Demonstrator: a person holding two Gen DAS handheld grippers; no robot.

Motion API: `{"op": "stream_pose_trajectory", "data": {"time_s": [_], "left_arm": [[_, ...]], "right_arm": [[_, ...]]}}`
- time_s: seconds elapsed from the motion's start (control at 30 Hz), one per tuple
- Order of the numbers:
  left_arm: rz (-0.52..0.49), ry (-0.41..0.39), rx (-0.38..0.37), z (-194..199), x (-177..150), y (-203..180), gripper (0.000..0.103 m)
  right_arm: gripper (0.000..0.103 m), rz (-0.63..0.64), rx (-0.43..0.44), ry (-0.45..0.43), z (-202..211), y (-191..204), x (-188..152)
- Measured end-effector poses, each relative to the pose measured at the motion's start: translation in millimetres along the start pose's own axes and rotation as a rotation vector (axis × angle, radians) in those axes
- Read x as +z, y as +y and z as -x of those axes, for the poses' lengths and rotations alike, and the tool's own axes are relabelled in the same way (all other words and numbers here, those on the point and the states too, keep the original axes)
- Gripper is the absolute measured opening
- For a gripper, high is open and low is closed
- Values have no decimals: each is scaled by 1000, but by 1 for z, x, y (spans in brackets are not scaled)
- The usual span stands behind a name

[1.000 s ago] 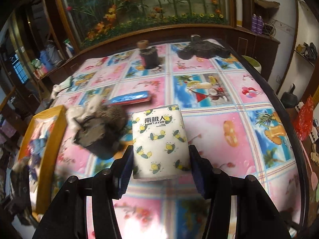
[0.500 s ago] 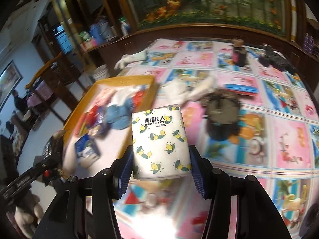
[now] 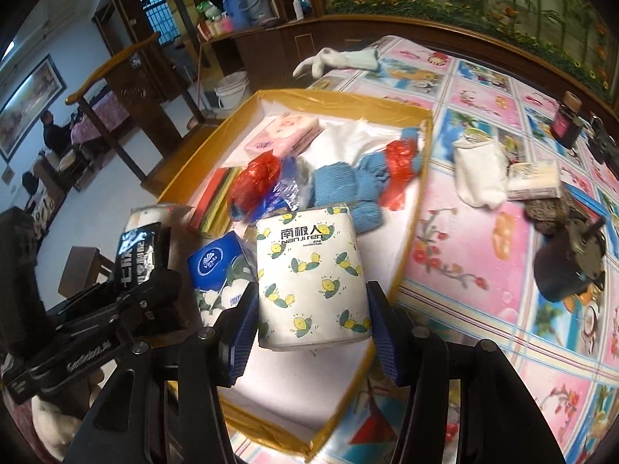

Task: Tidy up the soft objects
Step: 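Carry the black snack bag and yellow tissue pack over the tray with both tools, then open both tools to drop the snack bag and tissue pack into the tray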

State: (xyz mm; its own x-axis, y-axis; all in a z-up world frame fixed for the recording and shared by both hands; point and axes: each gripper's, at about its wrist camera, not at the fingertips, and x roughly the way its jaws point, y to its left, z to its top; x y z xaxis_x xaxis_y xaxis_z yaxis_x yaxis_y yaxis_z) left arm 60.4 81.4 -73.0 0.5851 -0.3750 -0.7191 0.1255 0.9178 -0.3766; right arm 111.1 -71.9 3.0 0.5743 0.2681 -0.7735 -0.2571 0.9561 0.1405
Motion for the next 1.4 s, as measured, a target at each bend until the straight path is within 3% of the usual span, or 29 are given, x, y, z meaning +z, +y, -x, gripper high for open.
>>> {"op": "stream_pose_trajectory", "data": {"time_s": [0.07, 0.13, 0.23, 0.37, 0.5, 0.57, 0.63, 0.77, 0.97, 1.13, 1.27, 1.4], "left_arm": [[6, -10, -7, 2, -1, 3, 56], [9, -9, -11, 3, -1, 3, 56], [1, -7, -9, 5, -2, 3, 56], [8, -28, -11, 16, -2, 3, 56], [0, -63, -42, 29, 3, 1, 56], [12, -25, -103, 24, 8, 0, 56], [30, 29, -116, 12, 15, 1, 56], [47, 144, -63, -24, 30, 0, 56], [18, 114, 14, -37, 43, -12, 63], [38, 6, -38, -8, 33, -7, 63], [0, -99, -45, 26, 20, -16, 63], [-42, -144, -61, 42, 7, -39, 63]], "right_arm": [[54, 0, -19, 10, -10, 3, 5], [62, 0, -47, 10, -17, 5, 10], [72, -14, -13, -5, -15, 6, 13], [75, -4, -27, -48, 3, 2, 7], [75, 10, 49, -24, 15, 3, -4], [74, 11, 124, 15, 14, 5, -9], [73, 2, 193, 60, 8, 7, -12], [73, -5, 183, 91, -8, 4, -6], [74, -19, 104, 65, -25, -2, 17], [74, -4, 56, 33, -33, 3, 23], [75, -25, 64, -52, -7, -7, 13], [81, -41, 24, -150, 26, -28, -10]]}}
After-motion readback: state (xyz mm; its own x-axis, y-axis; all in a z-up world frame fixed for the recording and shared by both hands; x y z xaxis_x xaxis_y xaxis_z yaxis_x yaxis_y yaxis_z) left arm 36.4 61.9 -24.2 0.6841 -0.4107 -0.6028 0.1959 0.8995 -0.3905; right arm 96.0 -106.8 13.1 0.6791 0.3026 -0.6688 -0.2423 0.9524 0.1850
